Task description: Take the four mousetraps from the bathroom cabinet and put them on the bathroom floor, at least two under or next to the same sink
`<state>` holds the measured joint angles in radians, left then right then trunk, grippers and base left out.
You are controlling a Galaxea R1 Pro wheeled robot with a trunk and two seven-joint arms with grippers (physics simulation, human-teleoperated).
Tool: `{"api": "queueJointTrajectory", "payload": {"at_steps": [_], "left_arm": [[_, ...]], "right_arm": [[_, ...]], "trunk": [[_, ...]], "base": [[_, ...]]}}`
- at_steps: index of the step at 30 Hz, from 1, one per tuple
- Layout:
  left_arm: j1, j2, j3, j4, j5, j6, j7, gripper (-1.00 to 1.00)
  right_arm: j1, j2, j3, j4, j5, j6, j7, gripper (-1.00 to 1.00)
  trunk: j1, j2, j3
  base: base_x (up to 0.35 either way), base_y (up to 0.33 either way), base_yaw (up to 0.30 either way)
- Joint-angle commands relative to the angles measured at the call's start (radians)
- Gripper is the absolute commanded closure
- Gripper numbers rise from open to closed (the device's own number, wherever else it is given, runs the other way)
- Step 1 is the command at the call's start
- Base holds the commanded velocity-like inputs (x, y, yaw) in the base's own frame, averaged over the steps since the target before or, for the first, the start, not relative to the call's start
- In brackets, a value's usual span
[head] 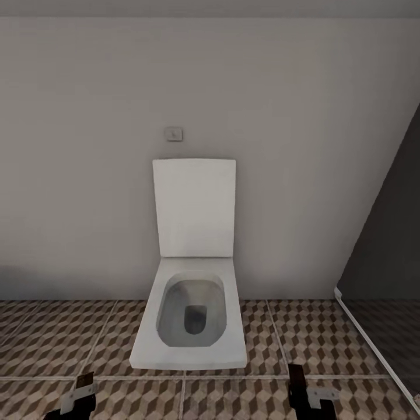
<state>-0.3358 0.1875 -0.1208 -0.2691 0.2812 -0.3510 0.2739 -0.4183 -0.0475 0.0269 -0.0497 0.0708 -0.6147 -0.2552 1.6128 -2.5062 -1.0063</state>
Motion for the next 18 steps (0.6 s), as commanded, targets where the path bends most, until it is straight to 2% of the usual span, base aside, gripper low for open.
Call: {"api": "queueJointTrajectory", "payload": {"at_steps": [1, 11, 18], "left_arm": [[0.000, -0.002, -0.009, -0.006, 0.006, -0.003, 0.008, 1.00], [-0.001, -0.008, -0.011, -0.020, 0.004, -0.014, 0.009, 1.00], [0.000, -0.002, -0.010, -0.021, 0.005, -0.086, 0.010, 1.00]], "right_arm": [[-0.001, 0.000, 0.002, -0.009, 0.004, -0.001, -0.006, 1.00], [-0.001, 0.000, 0.001, -0.052, 0.004, -0.002, -0.004, 1.00], [-0.001, 0.000, 0.001, -0.058, 0.004, -0.002, -0.004, 1.00]], "trunk": [[0.000, 0.000, -0.001], [0.000, 0.000, -0.001], [0.000, 0.000, -0.001]], "base": [[0.000, 0.000, 0.000], [0.000, 0.000, 0.000], [0.000, 0.000, 0.000]]}}
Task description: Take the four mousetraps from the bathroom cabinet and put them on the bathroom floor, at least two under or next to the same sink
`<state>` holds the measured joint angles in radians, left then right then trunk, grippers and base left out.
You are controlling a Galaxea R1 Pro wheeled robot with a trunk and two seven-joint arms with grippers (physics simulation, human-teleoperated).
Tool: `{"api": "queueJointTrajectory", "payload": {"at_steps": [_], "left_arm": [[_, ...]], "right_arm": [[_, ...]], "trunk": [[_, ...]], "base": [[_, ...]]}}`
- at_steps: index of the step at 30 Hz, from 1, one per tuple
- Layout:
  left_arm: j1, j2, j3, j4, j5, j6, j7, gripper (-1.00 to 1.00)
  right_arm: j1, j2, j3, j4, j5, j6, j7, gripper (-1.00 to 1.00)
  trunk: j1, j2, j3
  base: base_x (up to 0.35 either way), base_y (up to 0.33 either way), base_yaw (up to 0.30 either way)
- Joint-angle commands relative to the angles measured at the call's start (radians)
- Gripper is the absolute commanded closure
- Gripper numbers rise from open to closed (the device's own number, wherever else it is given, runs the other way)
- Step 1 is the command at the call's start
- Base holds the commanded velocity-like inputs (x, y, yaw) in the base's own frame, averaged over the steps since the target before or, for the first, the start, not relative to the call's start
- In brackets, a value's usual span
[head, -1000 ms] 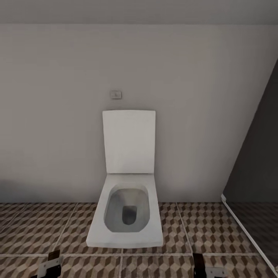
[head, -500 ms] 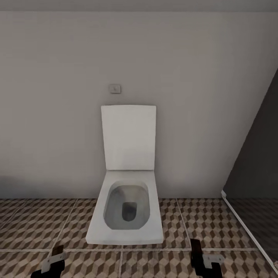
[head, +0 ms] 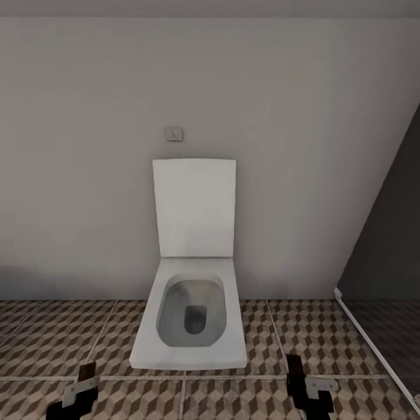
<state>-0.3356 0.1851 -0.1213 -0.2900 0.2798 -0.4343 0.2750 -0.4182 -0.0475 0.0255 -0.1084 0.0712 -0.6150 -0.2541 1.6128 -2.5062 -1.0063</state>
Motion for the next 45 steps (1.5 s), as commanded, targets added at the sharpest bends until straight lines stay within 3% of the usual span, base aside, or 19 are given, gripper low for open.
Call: {"api": "queueJointTrajectory", "payload": {"at_steps": [1, 8, 13, 16, 18, 22, 34, 45], "left_arm": [[0.000, 0.002, -0.009, 0.000, 0.008, -0.008, 0.008, 1.00], [-0.003, -0.003, -0.010, -0.107, 0.007, -0.001, 0.003, 1.00], [-0.007, -0.002, -0.011, -0.182, 0.009, 0.107, -0.001, 1.00], [-0.008, -0.006, -0.009, -0.216, 0.014, 0.132, 0.006, 1.00], [-0.008, -0.009, -0.005, -0.253, 0.019, 0.141, 0.056, 1.00], [-0.008, -0.009, -0.004, -0.266, 0.022, 0.149, 0.125, 1.00], [-0.008, -0.003, -0.006, -0.273, 0.020, 0.154, 0.131, 1.00], [-0.008, 0.000, -0.005, -0.278, 0.016, 0.154, 0.132, 1.00]], "right_arm": [[-0.001, 0.000, 0.002, -0.001, 0.004, -0.002, -0.005, 1.00], [-0.001, 0.000, 0.002, -0.057, 0.004, 0.002, -0.005, 1.00], [-0.003, 0.000, 0.002, -0.098, 0.003, 0.004, -0.005, 1.00], [-0.003, 0.000, 0.002, -0.104, 0.003, 0.005, -0.005, 1.00], [-0.004, 0.000, 0.002, -0.105, 0.000, 0.004, -0.005, 1.00], [-0.004, 0.000, 0.003, -0.105, -0.001, 0.004, -0.005, 1.00], [-0.004, 0.000, 0.004, -0.105, 0.002, 0.004, -0.005, 1.00], [-0.004, 0.000, 0.005, -0.105, 0.004, 0.003, -0.005, 1.00]], "trunk": [[0.000, 0.000, -0.001], [0.000, 0.000, -0.001], [0.000, 0.000, -0.001], [0.000, 0.000, -0.001], [0.000, 0.000, -0.001], [0.000, 0.000, -0.001], [0.000, 0.000, -0.001], [0.005, -0.003, -0.043]], "base": [[0.000, 0.000, 0.000], [0.000, 0.000, 0.000], [0.000, 0.000, 0.000], [0.000, 0.000, 0.000], [0.000, 0.000, 0.000], [0.000, 0.000, 0.000], [0.000, 0.000, 0.000], [0.000, 0.000, 0.000]]}}
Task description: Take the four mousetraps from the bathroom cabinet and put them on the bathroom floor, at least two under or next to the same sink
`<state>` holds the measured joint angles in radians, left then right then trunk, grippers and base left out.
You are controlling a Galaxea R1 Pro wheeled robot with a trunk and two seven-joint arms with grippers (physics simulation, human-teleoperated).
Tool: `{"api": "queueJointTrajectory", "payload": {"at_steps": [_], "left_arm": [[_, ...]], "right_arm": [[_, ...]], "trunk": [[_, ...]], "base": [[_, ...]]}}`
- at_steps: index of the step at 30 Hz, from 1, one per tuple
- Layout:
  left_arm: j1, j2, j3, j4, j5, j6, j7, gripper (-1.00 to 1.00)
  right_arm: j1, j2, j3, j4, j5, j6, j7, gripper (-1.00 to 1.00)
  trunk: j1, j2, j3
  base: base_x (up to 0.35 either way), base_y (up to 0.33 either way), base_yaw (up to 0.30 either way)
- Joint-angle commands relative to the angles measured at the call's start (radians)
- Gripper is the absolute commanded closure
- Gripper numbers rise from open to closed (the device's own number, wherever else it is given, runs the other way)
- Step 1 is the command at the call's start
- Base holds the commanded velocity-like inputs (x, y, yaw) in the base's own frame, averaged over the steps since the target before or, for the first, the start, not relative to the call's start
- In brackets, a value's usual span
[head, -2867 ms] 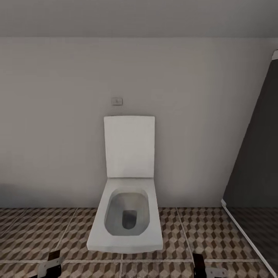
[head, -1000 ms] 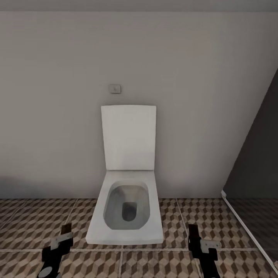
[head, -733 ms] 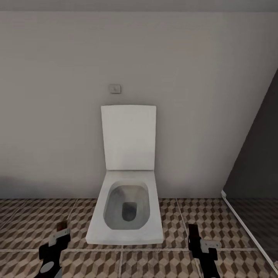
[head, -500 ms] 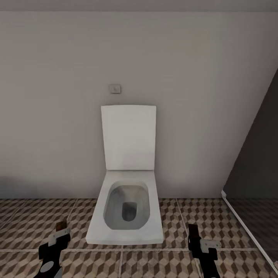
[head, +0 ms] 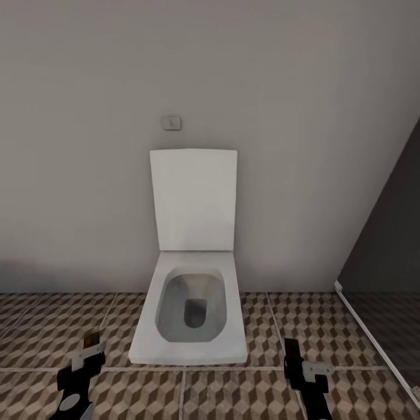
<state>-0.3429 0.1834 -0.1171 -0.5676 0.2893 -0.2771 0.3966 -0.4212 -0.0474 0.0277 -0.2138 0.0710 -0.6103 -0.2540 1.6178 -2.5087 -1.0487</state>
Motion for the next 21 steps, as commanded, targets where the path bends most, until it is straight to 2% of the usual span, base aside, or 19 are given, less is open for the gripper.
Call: {"api": "queueJointTrajectory", "payload": {"at_steps": [1, 13, 21], "left_arm": [[-0.001, 0.002, -0.009, 0.000, 0.007, -0.004, 0.011, 1.00], [-0.001, 0.007, -0.009, 0.000, 0.007, -0.007, 0.011, 1.00], [-0.001, -0.004, -0.011, 0.000, 0.004, -0.003, 0.013, 1.00]], "right_arm": [[-0.001, 0.000, 0.003, 0.001, 0.004, -0.002, -0.005, 1.00], [-0.001, 0.000, 0.002, 0.001, 0.004, -0.003, -0.005, 1.00], [-0.001, 0.000, 0.003, 0.002, 0.004, -0.003, -0.005, 1.00]], "trunk": [[0.000, -0.001, -0.005], [0.006, -0.003, -0.051], [0.006, -0.003, -0.051]], "base": [[0.000, 0.000, 0.000], [0.000, 0.000, 0.000], [0.000, 0.000, 0.000]]}}
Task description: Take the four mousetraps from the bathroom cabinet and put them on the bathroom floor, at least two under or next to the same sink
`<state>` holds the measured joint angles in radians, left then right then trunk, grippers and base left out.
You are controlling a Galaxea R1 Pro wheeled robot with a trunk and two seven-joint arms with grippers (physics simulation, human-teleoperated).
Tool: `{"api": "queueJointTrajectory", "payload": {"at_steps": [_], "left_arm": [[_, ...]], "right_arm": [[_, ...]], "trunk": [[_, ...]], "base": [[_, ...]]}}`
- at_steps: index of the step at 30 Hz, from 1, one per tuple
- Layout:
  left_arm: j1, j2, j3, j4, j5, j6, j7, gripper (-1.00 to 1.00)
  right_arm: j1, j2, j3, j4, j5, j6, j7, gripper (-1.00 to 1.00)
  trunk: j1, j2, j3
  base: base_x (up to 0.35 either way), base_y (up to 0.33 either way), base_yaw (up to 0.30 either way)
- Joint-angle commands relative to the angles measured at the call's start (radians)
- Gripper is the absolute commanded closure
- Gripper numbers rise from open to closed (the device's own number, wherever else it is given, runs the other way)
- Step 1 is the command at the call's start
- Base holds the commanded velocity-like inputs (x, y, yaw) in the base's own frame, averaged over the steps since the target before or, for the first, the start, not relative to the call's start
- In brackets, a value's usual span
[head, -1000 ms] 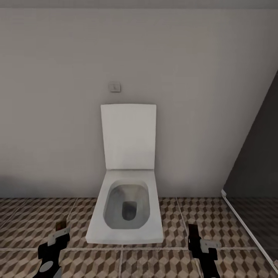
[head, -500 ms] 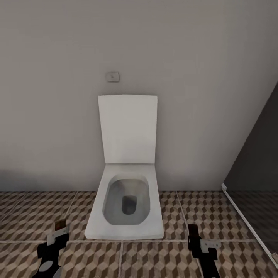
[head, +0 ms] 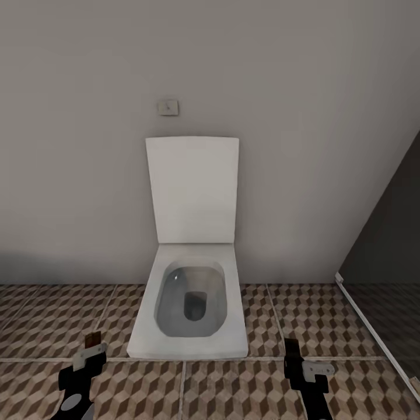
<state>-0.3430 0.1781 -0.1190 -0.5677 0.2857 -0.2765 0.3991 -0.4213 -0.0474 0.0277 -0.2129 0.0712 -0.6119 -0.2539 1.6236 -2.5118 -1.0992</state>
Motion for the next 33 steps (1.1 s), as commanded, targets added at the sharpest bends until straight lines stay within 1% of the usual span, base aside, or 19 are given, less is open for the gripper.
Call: {"api": "queueJointTrajectory", "payload": {"at_steps": [1, 16, 22, 26, 33], "left_arm": [[-0.001, 0.000, -0.009, 0.000, 0.007, -0.003, 0.010, 1.00], [-0.001, -0.001, -0.007, 0.000, 0.012, -0.004, 0.009, 1.00], [-0.001, 0.006, -0.007, 0.000, 0.013, -0.004, 0.008, 1.00], [-0.001, 0.001, -0.007, 0.001, 0.007, -0.003, 0.009, 1.00], [-0.001, 0.006, -0.007, 0.000, 0.008, -0.002, 0.009, 1.00]], "right_arm": [[-0.001, 0.000, 0.003, 0.001, 0.004, -0.002, -0.005, 1.00], [-0.001, 0.000, 0.003, 0.001, 0.004, -0.002, -0.005, 1.00], [-0.001, 0.000, 0.005, 0.001, 0.004, -0.003, -0.005, 1.00], [-0.001, 0.000, 0.006, 0.000, 0.004, -0.002, -0.006, 1.00], [-0.001, 0.000, 0.006, 0.001, 0.004, -0.002, -0.007, 1.00]], "trunk": [[0.000, 0.000, -0.001], [0.000, 0.000, -0.001], [0.000, 0.000, -0.001], [0.000, 0.000, -0.001], [0.000, 0.000, -0.001]], "base": [[0.000, 0.000, 0.000], [0.044, 0.032, 0.000], [0.002, 0.001, 0.000], [0.006, 0.000, 0.000], [0.106, 0.035, 0.000]]}}
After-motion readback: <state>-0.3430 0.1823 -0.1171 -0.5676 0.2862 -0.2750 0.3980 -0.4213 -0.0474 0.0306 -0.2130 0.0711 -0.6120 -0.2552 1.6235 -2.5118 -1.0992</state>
